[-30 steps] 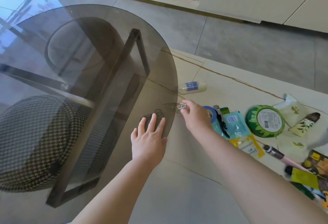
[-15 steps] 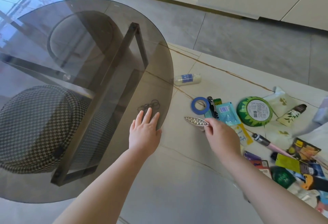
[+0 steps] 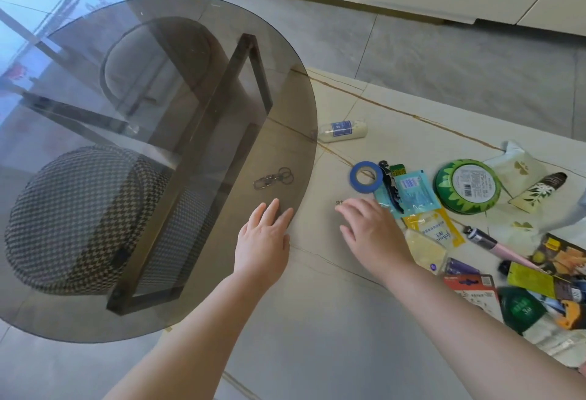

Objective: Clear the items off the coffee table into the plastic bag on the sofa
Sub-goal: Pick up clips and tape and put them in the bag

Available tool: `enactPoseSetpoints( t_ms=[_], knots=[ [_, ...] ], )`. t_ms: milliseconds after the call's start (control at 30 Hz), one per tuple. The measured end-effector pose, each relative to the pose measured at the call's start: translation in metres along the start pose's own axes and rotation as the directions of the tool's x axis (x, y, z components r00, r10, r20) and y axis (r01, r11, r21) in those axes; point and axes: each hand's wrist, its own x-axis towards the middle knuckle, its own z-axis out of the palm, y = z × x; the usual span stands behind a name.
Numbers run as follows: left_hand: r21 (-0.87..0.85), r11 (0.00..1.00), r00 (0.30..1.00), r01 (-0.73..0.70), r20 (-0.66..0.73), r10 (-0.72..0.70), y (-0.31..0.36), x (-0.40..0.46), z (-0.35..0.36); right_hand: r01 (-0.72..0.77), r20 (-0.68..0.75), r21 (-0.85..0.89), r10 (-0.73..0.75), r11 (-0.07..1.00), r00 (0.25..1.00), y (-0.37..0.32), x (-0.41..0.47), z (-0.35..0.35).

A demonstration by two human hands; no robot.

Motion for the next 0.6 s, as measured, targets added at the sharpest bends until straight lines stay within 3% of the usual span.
enactPoseSetpoints(
  t_ms=[200,300,600],
  knots=[
    [-0.057,0.997,0.992,0.048,-0.111,-0.054,-0.003,0.002,0.004,-0.091,0.250,0.169,0.046,0.981,0.967,-0.018,0.008,0.032],
    [-0.061,0.995,0.987,0.084,-0.135,-0.092,-0.011,0.007,0.004,-0.064,0.257,0.171,0.019,0.983,0.966,-0.024,0.018,0.048],
    [-0.097,0.985,0.970,0.143,-0.186,-0.159,-0.030,0.021,0.005,0.186,0.401,-0.191,-0.097,0.964,0.911,-0.028,0.068,0.082]
  ],
)
